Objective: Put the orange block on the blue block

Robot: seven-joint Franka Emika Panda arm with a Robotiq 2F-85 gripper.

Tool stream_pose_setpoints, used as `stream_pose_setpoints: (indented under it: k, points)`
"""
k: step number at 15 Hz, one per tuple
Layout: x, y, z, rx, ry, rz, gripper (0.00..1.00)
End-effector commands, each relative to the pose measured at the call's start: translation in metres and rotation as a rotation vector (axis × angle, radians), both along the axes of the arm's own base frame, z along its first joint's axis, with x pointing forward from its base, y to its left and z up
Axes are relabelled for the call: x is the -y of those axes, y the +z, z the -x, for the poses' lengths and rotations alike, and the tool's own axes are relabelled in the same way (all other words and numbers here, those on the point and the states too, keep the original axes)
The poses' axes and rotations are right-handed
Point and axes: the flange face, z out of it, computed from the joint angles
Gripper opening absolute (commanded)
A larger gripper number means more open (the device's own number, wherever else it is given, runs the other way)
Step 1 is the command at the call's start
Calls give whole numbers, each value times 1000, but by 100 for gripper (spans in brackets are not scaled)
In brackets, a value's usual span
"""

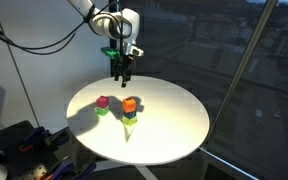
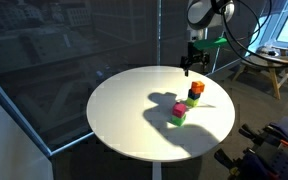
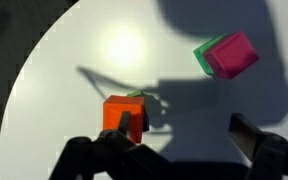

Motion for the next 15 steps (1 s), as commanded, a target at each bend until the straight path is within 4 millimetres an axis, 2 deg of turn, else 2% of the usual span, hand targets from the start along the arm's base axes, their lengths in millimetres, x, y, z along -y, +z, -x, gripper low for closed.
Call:
stream_pose_setpoints:
  k: [1, 10, 15]
  points:
    - [-27, 22, 24, -8, 49, -2, 100]
    - [-106, 51, 61, 60, 250, -12, 100]
    - [-132, 64, 82, 79, 296, -23, 100]
